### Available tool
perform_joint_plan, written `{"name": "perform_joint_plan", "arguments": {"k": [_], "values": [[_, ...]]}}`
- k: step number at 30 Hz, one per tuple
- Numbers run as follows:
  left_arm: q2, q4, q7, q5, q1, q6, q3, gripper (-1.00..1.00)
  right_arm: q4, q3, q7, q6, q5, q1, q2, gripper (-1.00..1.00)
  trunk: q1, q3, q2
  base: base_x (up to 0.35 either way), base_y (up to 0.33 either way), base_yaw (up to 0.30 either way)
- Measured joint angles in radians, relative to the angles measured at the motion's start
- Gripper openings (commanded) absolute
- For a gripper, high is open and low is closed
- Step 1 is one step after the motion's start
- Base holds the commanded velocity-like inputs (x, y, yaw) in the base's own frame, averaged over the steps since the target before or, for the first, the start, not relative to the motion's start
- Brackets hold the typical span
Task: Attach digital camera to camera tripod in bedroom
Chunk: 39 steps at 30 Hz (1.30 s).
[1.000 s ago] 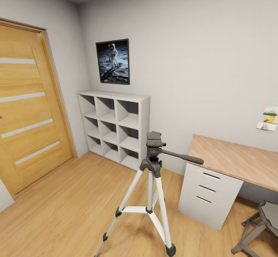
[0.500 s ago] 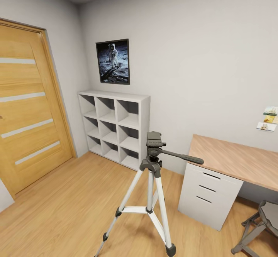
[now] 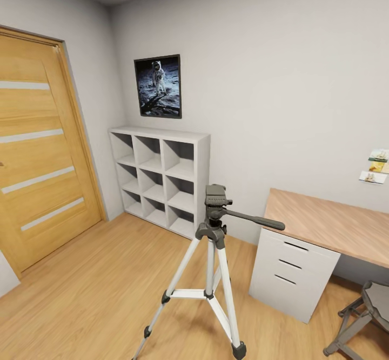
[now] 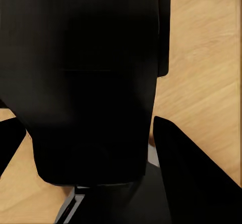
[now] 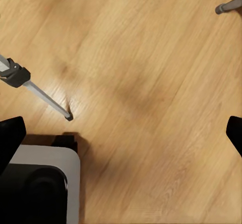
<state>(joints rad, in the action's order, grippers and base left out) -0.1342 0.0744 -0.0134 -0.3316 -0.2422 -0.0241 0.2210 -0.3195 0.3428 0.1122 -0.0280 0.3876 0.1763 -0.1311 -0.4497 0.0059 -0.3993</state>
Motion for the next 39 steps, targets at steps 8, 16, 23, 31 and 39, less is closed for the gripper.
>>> {"name": "perform_joint_plan", "arguments": {"k": [8,16,23,31,39], "values": [[-0.058,0.156,0.0,0.005,-0.001,0.189,0.004,-1.0,0.0,-0.005,-0.001,0.01,0.001,0.0,0.007,1.0,0.0,0.0,0.0,0.0,0.0,0.0],[-0.082,0.201,0.002,0.004,0.0,0.246,0.003,-1.0,0.033,-0.011,-0.008,-0.001,0.003,0.0,0.01,1.0,0.0,0.0,0.0,0.0,0.0,0.0],[-0.052,0.144,0.002,0.007,0.0,0.239,-0.004,-1.0,0.166,-0.003,-0.016,-0.003,0.0,0.0,0.011,1.0,0.0,-0.007,0.0,0.0,0.0,0.0],[0.056,-0.013,0.002,0.083,0.0,0.195,-0.118,-1.0,0.217,-0.004,-0.017,-0.003,-0.001,-0.001,0.011,1.0,0.0,-0.018,0.001,0.0,0.0,0.0],[0.081,-0.058,0.002,0.096,0.0,0.19,-0.138,-1.0,0.268,-0.006,-0.017,0.006,0.0,-0.002,0.011,1.0,0.0,-0.03,0.002,0.0,0.0,0.0]]}}
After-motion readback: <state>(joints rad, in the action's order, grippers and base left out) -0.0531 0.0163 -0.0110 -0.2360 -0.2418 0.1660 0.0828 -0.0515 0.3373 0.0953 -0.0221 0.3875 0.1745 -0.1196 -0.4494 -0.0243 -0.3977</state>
